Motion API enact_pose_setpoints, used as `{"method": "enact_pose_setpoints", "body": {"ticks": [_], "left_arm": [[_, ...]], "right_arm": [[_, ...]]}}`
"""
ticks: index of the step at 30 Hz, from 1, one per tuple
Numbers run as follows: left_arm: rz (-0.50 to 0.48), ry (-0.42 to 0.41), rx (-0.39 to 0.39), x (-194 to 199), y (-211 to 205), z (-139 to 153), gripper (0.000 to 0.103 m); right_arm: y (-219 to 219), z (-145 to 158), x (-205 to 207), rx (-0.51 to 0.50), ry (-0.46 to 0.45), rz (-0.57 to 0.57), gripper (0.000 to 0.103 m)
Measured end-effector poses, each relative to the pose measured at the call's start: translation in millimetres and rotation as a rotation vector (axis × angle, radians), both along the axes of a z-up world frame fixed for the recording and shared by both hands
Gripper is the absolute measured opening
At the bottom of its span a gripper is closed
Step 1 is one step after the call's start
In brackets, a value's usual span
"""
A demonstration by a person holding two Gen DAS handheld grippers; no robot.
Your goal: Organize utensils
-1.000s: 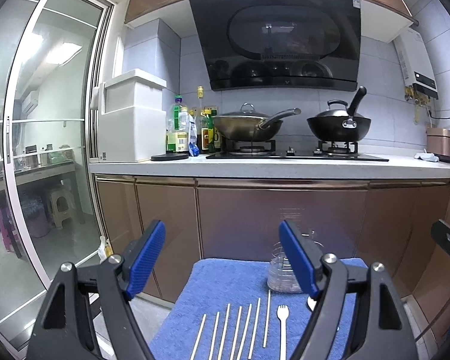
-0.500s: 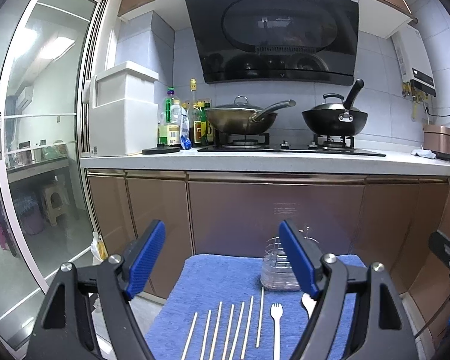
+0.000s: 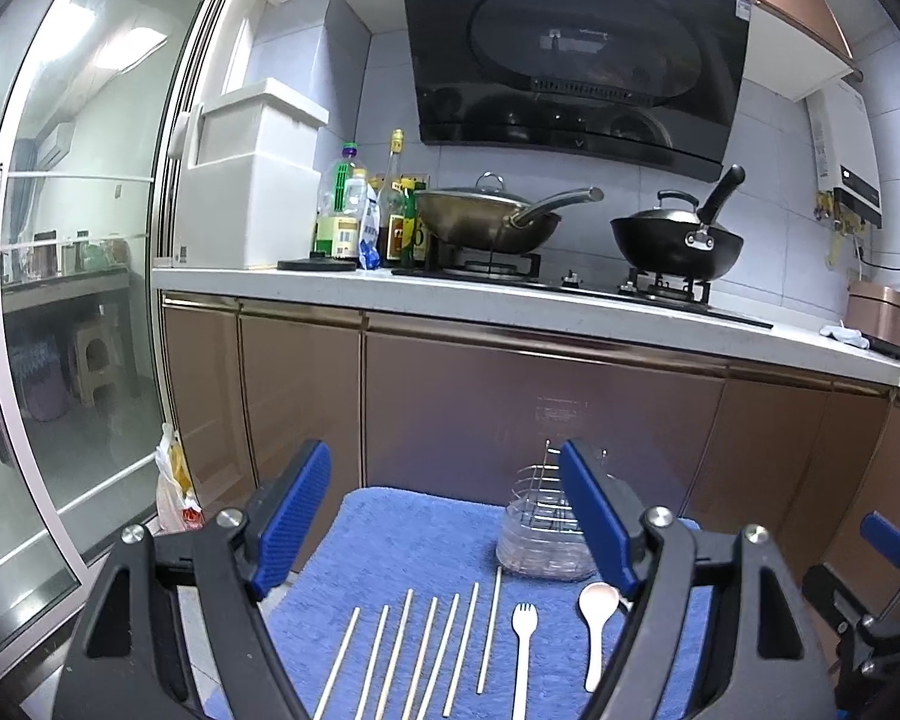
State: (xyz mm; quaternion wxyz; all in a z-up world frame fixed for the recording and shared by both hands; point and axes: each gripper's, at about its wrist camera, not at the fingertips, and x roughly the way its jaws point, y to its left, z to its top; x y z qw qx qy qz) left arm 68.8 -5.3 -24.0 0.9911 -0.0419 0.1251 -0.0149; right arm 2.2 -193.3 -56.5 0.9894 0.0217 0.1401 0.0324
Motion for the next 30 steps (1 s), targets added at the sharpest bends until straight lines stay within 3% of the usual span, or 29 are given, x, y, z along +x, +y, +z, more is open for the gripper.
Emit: {"method": "enact_pose_setpoints", "body": {"ticks": [7, 15, 26, 30], "left_arm": [[-0.020, 0.051, 0.000, 15.2, -9.0, -15.8, 0.077], [-0.121, 0.182, -0.010, 41.4, -24.5, -46.4, 0.077], [-0.312, 0.464, -0.119, 104.4, -32.1, -99.8, 0.076], [-0.398, 0.596, -0.160, 134.7, -46.5, -128.9, 0.076]], "right_arm": [[-15.2, -21.8, 18.8, 0.034, 0.059, 0.019, 0.103], [-24.7, -45.4, 40.7, 0.044, 0.133, 0.048, 0.101], [-55.3, -82.9, 95.3, 0.073, 0.329, 0.166, 0.077], [-73.0, -118.1, 137.0, 0.166, 0.478, 0.232, 0.059]]}}
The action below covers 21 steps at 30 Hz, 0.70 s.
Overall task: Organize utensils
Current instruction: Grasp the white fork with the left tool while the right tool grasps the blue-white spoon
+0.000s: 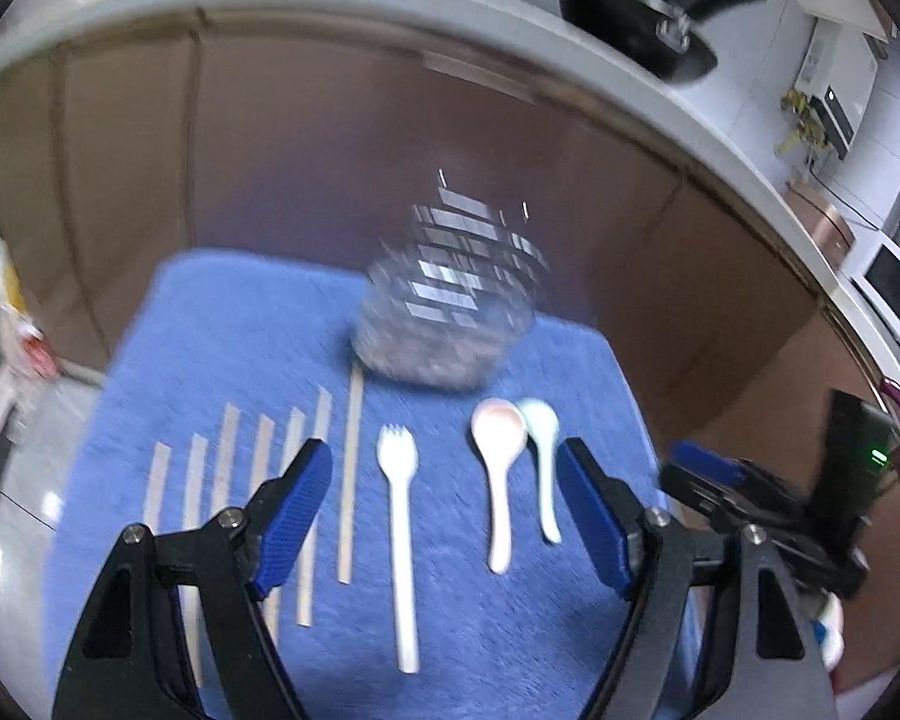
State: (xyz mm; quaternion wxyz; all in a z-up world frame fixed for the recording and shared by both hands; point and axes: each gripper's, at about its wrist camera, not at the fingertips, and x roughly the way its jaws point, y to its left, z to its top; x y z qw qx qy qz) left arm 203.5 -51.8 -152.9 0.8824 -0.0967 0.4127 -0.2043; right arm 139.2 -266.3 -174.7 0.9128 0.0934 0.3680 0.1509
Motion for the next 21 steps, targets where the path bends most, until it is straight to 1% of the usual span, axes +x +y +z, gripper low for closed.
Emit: {"method": "enact_pose_setpoints", "body": {"ticks": [2, 3, 4, 5, 8, 9, 11, 14, 17, 21], "left_arm": [[-0.041, 0.078, -0.018, 16.5, -9.2, -18.3, 0.075], [-0.052, 0.101, -0.018, 21.9, -14.7, -24.8, 0.074], [-0.062, 0.124, -0.015, 26.4, -19.5, -31.1, 0.074], [-0.078, 0.158, -0.007, 33.6, -25.8, -41.9, 0.071], [-0.083, 0.233, 0.010, 48.5, -34.2, -65.8, 0.064], [-0.082, 0.256, 0.013, 52.5, -35.6, -72.5, 0.063], [-0.079, 0.291, 0.024, 57.5, -35.1, -84.9, 0.061], [-0.078, 0.336, 0.039, 64.2, -35.9, -101.7, 0.057], [-0.087, 0.355, 0.064, 71.3, -43.6, -115.4, 0.055], [-0.099, 0.375, 0.087, 80.8, -54.7, -127.0, 0.049]], "right_arm": [[-7.1, -17.9, 16.8, 0.040, 0.077, 0.020, 0.054], [-13.1, -30.7, 28.6, 0.066, 0.127, 0.025, 0.051], [-17.2, -38.5, 36.0, 0.084, 0.154, 0.026, 0.049], [-20.5, -45.6, 42.3, 0.099, 0.172, 0.025, 0.048], [-31.9, -61.6, 65.1, 0.124, 0.221, 0.005, 0.046], [-33.7, -67.0, 73.5, 0.127, 0.238, -0.001, 0.044], [-37.8, -74.2, 88.1, 0.141, 0.259, 0.002, 0.042], [-37.5, -85.7, 108.4, 0.134, 0.284, 0.006, 0.041], [-40.1, -96.6, 129.0, 0.140, 0.315, 0.024, 0.040], [-35.0, -99.8, 140.0, 0.140, 0.345, 0.054, 0.040]]}}
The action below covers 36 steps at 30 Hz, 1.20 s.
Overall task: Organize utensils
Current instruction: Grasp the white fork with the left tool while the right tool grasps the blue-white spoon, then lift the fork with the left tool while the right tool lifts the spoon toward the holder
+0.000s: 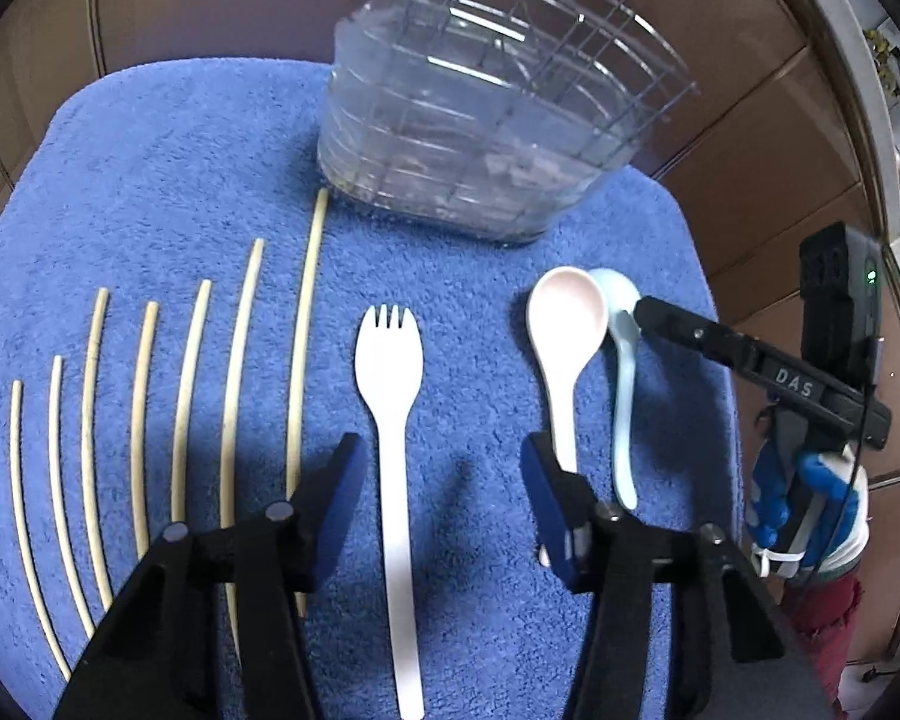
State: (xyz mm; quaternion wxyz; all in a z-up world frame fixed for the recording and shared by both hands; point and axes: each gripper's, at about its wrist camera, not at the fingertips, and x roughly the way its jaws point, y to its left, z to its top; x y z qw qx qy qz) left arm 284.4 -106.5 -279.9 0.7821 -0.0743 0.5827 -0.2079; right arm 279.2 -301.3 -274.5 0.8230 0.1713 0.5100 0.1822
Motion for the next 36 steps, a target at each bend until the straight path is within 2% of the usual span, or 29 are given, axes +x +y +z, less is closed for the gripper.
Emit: {"method": "enact_pose_setpoints", "body": {"ticks": [5, 9, 11, 12, 18, 25, 32, 36], "left_arm": [[-0.009, 0.014, 0.025, 5.9, -8.3, -12.6, 0.046], [-0.021, 0.031, 0.028, 10.3, -21.3, -25.9, 0.041], [-0.024, 0.038, 0.026, 13.7, -25.3, -31.2, 0.037], [-0.025, 0.040, 0.029, 14.5, -27.0, -33.3, 0.037], [-0.024, 0.042, 0.062, 19.5, -37.5, -40.8, 0.031], [-0.006, 0.038, 0.098, 20.2, -34.0, -37.8, 0.009], [-0.016, -0.002, 0.105, 6.9, -33.9, -33.9, 0.009], [-0.019, -0.036, 0.084, -2.3, -35.3, -27.5, 0.009]], "right_arm": [[8.0, -1.4, -0.8, 0.018, 0.028, 0.003, 0.040], [20.2, -7.5, -8.3, -0.021, 0.048, -0.005, 0.040], [22.6, -8.7, -9.3, -0.027, 0.051, -0.024, 0.035], [24.2, -10.4, -8.2, -0.019, 0.055, -0.037, 0.027], [28.8, -18.7, -15.5, 0.050, 0.041, -0.065, 0.018], [23.5, -28.7, -27.8, 0.134, 0.013, -0.079, 0.012], [24.1, -24.1, -45.8, 0.160, -0.037, -0.098, 0.008], [16.2, -16.8, -56.6, 0.152, -0.058, -0.127, 0.008]]}}
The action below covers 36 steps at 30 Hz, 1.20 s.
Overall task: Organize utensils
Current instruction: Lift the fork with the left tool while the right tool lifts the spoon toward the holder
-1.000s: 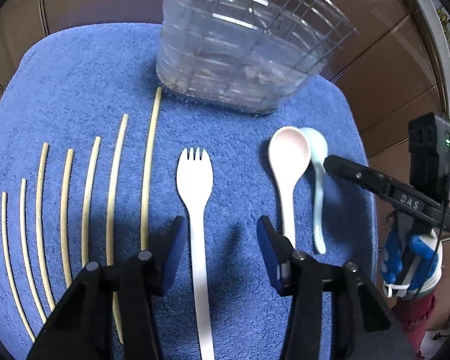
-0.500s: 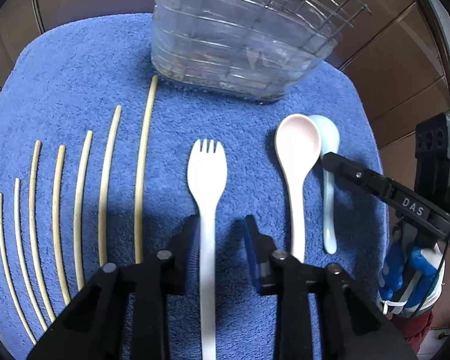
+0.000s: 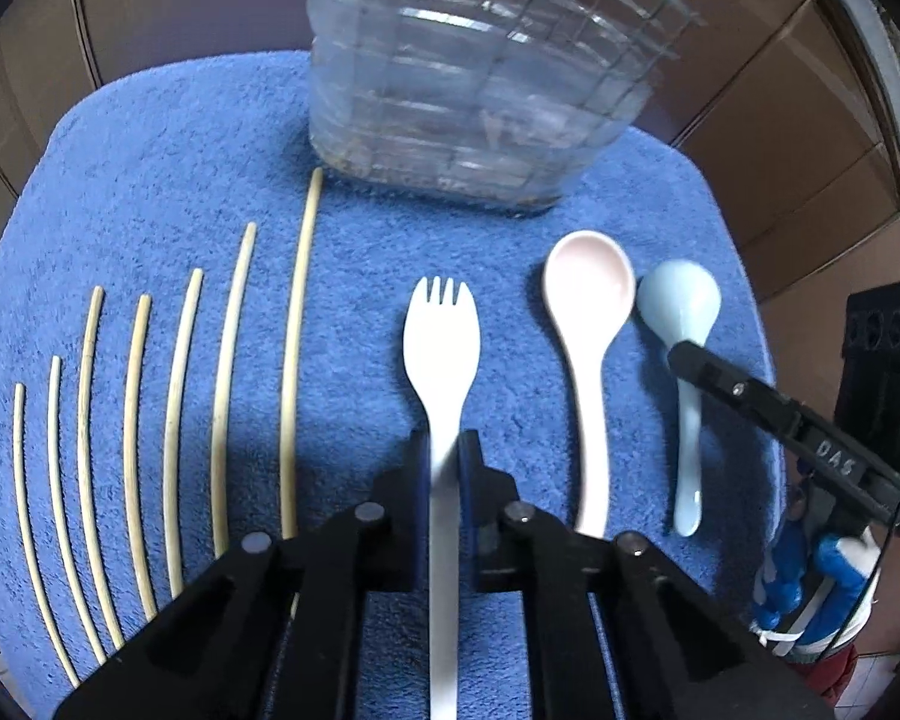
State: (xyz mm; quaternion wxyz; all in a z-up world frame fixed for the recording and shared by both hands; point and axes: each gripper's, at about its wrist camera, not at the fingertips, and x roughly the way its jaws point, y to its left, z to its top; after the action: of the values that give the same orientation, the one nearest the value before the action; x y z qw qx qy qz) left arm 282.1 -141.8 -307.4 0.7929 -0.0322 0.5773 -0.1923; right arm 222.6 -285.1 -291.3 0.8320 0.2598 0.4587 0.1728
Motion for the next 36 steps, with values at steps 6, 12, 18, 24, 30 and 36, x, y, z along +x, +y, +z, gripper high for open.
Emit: {"method": "enact_pose_setpoints", "body": {"ticks": [6, 12, 18, 24, 30, 36], "left_arm": [[-0.007, -0.056, -0.028, -20.1, 14.6, 17.2, 0.009], [-0.010, -0.107, -0.059, -34.4, 31.5, 40.6, 0.009], [-0.002, -0.124, -0.092, -41.2, 47.8, 57.8, 0.009], [-0.001, -0.146, -0.118, -50.0, 47.5, 80.0, 0.009], [-0.004, -0.175, -0.143, -59.7, 59.1, 97.1, 0.009], [-0.006, -0.213, -0.152, -66.4, 69.9, 108.5, 0.009]], "right_arm": [[-8.8, 4.2, -13.6, -0.002, -0.023, -0.048, 0.008], [-19.1, 12.0, -30.1, 0.008, -0.062, -0.073, 0.008], [-27.3, 14.5, -41.0, 0.021, -0.078, -0.095, 0.008], [-32.5, 20.7, -50.2, 0.029, -0.105, -0.108, 0.008], [-29.8, 30.7, -55.6, 0.021, -0.149, -0.098, 0.008], [-29.9, 33.9, -60.1, 0.024, -0.197, -0.101, 0.008]]}}
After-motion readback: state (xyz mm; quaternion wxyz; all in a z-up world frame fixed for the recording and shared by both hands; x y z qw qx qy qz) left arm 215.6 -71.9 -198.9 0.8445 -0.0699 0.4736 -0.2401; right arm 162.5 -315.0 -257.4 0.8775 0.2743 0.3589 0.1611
